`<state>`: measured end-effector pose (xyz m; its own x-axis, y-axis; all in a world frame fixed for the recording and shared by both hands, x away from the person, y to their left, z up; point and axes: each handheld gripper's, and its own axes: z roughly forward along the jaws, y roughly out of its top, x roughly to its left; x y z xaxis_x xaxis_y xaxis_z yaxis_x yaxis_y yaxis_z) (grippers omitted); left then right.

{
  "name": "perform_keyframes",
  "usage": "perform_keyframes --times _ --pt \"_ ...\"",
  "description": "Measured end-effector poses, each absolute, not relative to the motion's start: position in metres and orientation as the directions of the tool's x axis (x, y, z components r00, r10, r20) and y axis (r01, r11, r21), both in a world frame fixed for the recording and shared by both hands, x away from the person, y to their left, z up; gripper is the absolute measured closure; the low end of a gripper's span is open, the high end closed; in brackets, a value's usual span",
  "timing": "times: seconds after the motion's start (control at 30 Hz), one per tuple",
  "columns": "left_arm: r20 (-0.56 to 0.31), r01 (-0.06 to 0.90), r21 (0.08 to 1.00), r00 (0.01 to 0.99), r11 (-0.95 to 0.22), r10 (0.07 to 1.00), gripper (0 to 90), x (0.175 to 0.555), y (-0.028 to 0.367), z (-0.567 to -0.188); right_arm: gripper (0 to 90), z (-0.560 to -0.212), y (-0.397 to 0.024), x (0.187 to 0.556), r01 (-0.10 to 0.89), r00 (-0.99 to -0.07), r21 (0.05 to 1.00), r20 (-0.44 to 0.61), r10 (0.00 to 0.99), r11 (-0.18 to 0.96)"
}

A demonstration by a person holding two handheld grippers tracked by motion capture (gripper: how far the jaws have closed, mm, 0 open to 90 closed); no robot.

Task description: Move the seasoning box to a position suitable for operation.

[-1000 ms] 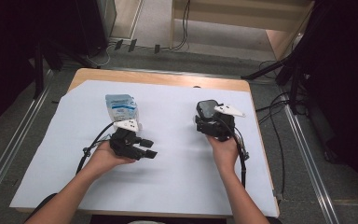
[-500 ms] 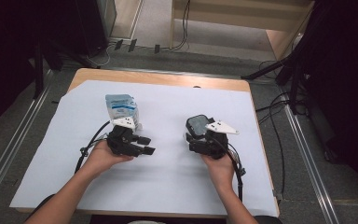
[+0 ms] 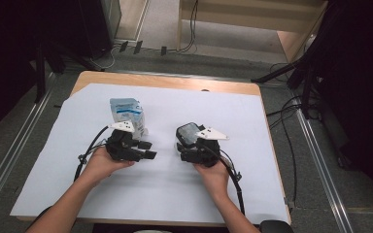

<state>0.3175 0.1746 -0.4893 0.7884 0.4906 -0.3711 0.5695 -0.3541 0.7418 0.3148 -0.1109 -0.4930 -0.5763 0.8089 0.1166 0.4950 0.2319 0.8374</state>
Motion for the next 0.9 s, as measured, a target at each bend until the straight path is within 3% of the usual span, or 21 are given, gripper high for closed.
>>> perform_keyframes --times 0.9 --pt "-0.357 0.567 0.74 0.787 -0.361 0.503 47.8 0.312 0.175 -0.491 14.4 -0.511 -0.088 0.313 0.478 -0.632 0.82 0.071 0.772 0.315"
